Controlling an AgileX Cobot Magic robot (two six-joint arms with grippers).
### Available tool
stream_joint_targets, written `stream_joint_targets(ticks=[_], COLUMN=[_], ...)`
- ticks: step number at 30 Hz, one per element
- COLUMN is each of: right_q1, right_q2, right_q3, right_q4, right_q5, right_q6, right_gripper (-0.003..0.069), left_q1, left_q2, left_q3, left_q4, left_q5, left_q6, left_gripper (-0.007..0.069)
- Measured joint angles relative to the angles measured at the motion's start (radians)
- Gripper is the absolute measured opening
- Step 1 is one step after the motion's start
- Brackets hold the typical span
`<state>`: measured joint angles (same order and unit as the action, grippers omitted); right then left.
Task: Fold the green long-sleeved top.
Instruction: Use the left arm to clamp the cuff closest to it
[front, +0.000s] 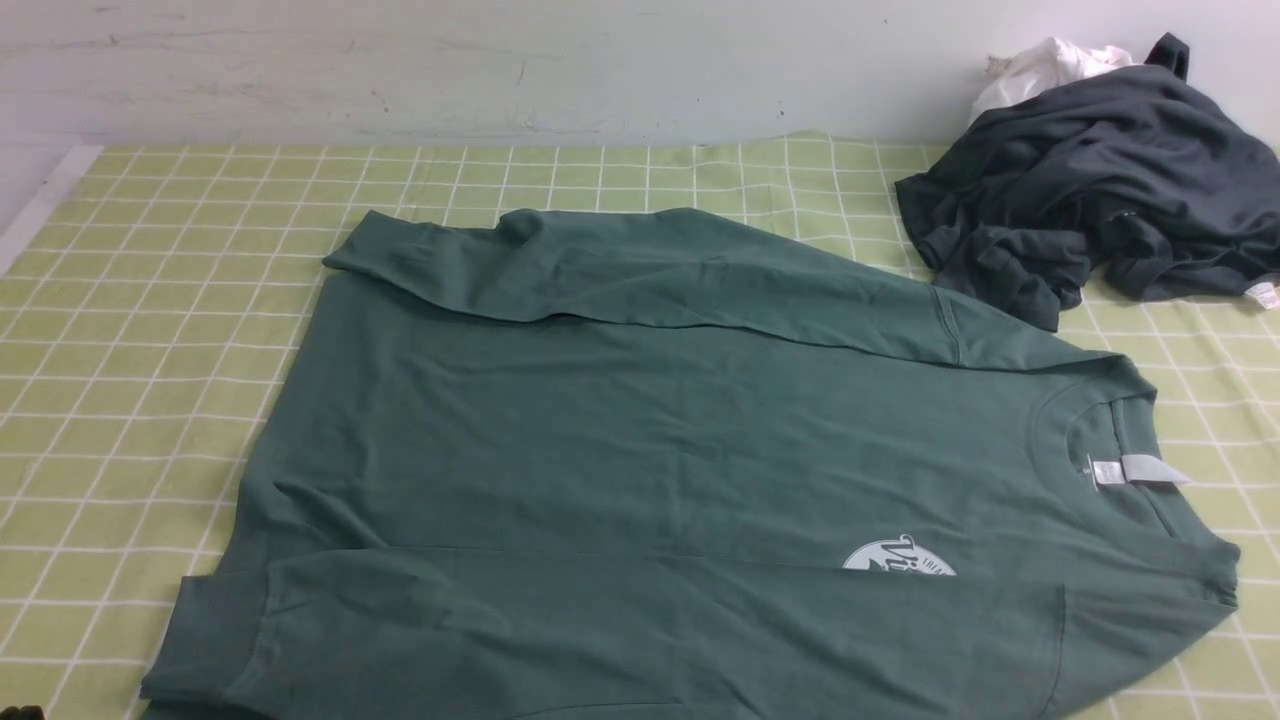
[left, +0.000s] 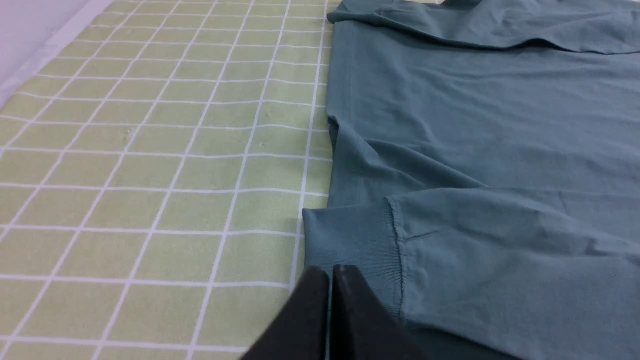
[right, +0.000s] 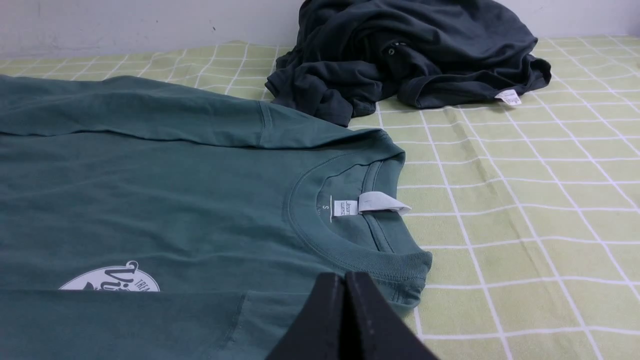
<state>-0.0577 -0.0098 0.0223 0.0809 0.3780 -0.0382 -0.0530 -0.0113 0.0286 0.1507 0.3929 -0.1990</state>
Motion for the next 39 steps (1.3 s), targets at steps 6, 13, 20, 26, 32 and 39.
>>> stream_joint_targets(ticks=[6, 13, 20, 26, 32, 39], right_q1=[0.0, 0.0, 0.0, 0.0, -0.001, -0.001], right_q2=[0.0, 0.0, 0.0, 0.0, 0.0, 0.049], right_q3=[0.0, 0.0, 0.005, 0.005, 0.005, 0.002], right_q4=[0.0, -0.031, -0.121, -0.153, -0.12, -0.14], right_q5=[0.0, 0.0, -0.049, -0.378, -0.68, -0.926], right_q6=[0.012, 0.011, 0.011, 0.025, 0.116, 0.261], right_gripper=[-0.0016, -0.0016, -0.0016, -0.0016, -0.0016, -0.0016], left_q1=[0.0, 0.0, 0.0, 0.0, 0.0, 0.0], left_q2=[0.0, 0.0, 0.0, 0.0, 0.0, 0.044], left_q3=[0.0, 0.0, 0.0, 0.0, 0.0, -0.111], left_q4=[0.004, 0.006, 0.01, 0.012, 0.012, -0.023], left_q5=[-0.017, -0.289, -0.505, -0.725, -0.933, -0.879], left_q6=[0.016, 0.016, 0.013, -0.01, -0.047, -0.091], left_gripper=[-0.0004, -0.0004, -0.0004, -0.0004, -0.0004, -0.0004])
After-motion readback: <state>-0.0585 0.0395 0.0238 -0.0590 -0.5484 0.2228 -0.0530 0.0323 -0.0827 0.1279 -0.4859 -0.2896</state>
